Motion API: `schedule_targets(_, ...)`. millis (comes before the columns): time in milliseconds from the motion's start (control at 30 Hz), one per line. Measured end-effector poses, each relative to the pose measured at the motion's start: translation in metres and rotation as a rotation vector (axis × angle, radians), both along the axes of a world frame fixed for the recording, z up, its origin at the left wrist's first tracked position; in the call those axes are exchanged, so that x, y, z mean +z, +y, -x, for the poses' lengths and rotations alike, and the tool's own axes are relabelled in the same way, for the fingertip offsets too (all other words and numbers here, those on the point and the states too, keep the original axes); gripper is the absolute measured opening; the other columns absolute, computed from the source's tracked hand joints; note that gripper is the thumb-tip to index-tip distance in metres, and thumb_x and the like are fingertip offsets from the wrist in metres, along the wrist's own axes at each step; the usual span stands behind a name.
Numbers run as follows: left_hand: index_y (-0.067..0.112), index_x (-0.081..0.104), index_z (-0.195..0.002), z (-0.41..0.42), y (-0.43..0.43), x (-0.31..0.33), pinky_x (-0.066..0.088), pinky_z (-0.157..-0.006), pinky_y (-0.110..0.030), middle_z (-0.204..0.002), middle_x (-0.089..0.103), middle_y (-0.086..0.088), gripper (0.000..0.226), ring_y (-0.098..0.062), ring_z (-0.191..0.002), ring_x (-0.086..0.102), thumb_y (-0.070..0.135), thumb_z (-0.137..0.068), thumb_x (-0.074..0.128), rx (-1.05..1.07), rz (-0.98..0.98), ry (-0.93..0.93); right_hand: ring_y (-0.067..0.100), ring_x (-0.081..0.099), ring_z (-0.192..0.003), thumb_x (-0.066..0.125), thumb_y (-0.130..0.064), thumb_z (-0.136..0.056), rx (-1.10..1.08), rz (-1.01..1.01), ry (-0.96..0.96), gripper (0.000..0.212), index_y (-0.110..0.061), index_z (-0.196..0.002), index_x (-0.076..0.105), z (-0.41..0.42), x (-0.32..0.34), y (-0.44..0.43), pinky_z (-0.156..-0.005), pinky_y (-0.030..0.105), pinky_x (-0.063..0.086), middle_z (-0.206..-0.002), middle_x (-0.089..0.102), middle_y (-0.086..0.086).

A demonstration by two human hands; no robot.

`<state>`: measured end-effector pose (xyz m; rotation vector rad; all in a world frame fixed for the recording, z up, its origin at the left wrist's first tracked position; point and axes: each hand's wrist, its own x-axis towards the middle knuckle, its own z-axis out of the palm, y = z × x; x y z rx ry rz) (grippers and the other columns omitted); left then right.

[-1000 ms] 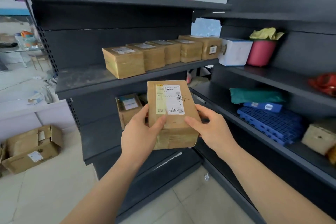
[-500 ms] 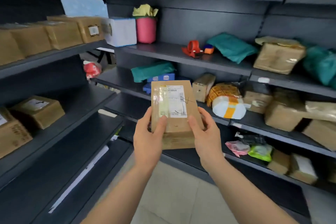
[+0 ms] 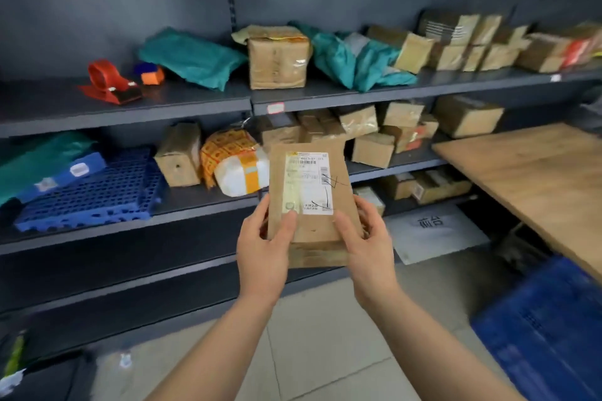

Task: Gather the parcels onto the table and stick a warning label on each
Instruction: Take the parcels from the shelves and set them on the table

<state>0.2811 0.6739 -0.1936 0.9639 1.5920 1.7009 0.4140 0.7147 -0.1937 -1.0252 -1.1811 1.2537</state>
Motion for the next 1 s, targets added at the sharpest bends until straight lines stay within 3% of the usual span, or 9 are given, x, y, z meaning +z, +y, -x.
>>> schedule_targets(100, 0.058, 0.05, -0.12, -0.026, 0.026, -0.003, 0.053, -0.089, -0.035, -0.122, 0.058, 0.016, 0.041, -0.004, -0.109, 0.058, 0.042, -0.086, 0.064, -0.145, 0.012, 0.019, 0.001, 0.063, -0.094, 0.066, -0.031, -0.087, -0.147, 0.012, 0.003, 0.036, -0.038, -0.12, 0.055, -0.03, -0.006, 0.009, -0.068, 0.017, 0.053, -0.104, 0.066, -0.022)
schedule_targets(167, 0.065, 0.052, -0.108, -0.047, 0.042, -0.004, 0.055, -0.079, -0.024, -0.114, 0.063, 0.021, 0.038, 0.0, -0.103, 0.06, 0.038, -0.086, 0.066, -0.249, -0.01, 0.015, -0.002, 0.062, -0.093, 0.066, -0.032, -0.086, -0.244, 0.035, 0.006, 0.033, -0.042, -0.117, 0.056, -0.053, -0.009, 0.014, -0.065, 0.014, 0.051, -0.103, 0.065, -0.025)
schedule_targets(300, 0.044, 0.053, -0.129, -0.095, 0.076, -0.01, 0.055, -0.083, -0.025, -0.121, 0.062, 0.016, 0.048, 0.0, -0.107, 0.06, 0.037, -0.084, 0.068, -0.407, -0.006, 0.009, -0.003, 0.062, -0.092, 0.065, -0.029, -0.088, -0.387, 0.044, -0.004, 0.027, -0.048, -0.106, 0.056, -0.104, -0.013, 0.026, -0.068, 0.017, 0.052, -0.097, 0.064, -0.031)
schedule_targets(433, 0.045, 0.048, -0.132, -0.158, 0.114, -0.016, 0.053, -0.079, -0.02, -0.123, 0.058, 0.018, 0.052, 0.0, -0.11, 0.056, 0.045, -0.083, 0.066, -0.531, -0.008, 0.071, -0.003, 0.062, -0.092, 0.064, -0.031, -0.088, -0.528, 0.046, -0.007, 0.03, -0.043, -0.114, 0.055, -0.164, -0.014, 0.043, -0.066, 0.015, 0.052, -0.097, 0.064, -0.03)
schedule_targets(567, 0.046, 0.049, -0.13, -0.234, 0.154, -0.016, 0.052, -0.069, -0.012, -0.118, 0.059, 0.02, 0.051, 0.008, -0.103, 0.056, 0.047, -0.082, 0.067, -0.627, -0.026, 0.068, 0.005, 0.064, -0.098, 0.067, -0.032, -0.086, -0.644, 0.045, -0.006, 0.031, -0.042, -0.114, 0.056, -0.239, -0.011, 0.067, -0.074, 0.025, 0.055, -0.102, 0.067, -0.019)
schedule_targets(633, 0.049, 0.05, -0.128, -0.275, 0.174, -0.013, 0.054, -0.071, -0.015, -0.117, 0.058, 0.02, 0.049, 0.004, -0.104, 0.057, 0.048, -0.082, 0.067, -0.677, -0.031, 0.061, 0.009, 0.064, -0.099, 0.067, -0.032, -0.086, -0.681, 0.042, -0.011, 0.03, -0.044, -0.112, 0.057, -0.28, -0.008, 0.082, -0.08, 0.033, 0.056, -0.103, 0.068, -0.017)
schedule_targets(767, 0.066, 0.05, -0.11, -0.357, 0.213, -0.003, 0.053, -0.068, -0.015, -0.108, 0.059, 0.035, 0.037, 0.013, -0.102, 0.054, 0.048, -0.081, 0.067, -0.773, -0.061, 0.044, 0.008, 0.063, -0.1, 0.068, -0.032, -0.085, -0.737, 0.037, -0.01, 0.032, -0.048, -0.11, 0.056, -0.361, -0.002, 0.113, -0.083, 0.038, 0.056, -0.104, 0.067, -0.017)
schedule_targets(867, 0.054, 0.054, -0.119, -0.412, 0.244, -0.004, 0.056, -0.078, -0.026, -0.113, 0.063, 0.024, 0.041, 0.002, -0.105, 0.06, 0.044, -0.081, 0.069, -0.811, -0.07, 0.005, 0.01, 0.062, -0.103, 0.069, -0.034, -0.083, -0.769, 0.039, -0.011, 0.035, -0.047, -0.112, 0.055, -0.416, -0.001, 0.138, -0.083, 0.036, 0.056, -0.104, 0.065, -0.019)
schedule_targets(1000, 0.048, 0.058, -0.118, -0.47, 0.284, -0.005, 0.052, -0.07, -0.011, -0.105, 0.062, 0.034, 0.04, 0.013, -0.098, 0.057, 0.043, -0.081, 0.07, -0.857, -0.061, -0.005, 0.015, 0.061, -0.107, 0.07, -0.033, -0.083, -0.796, 0.071, -0.002, 0.04, -0.039, -0.12, 0.054, -0.474, -0.005, 0.174, -0.085, 0.042, 0.055, -0.111, 0.066, -0.011)
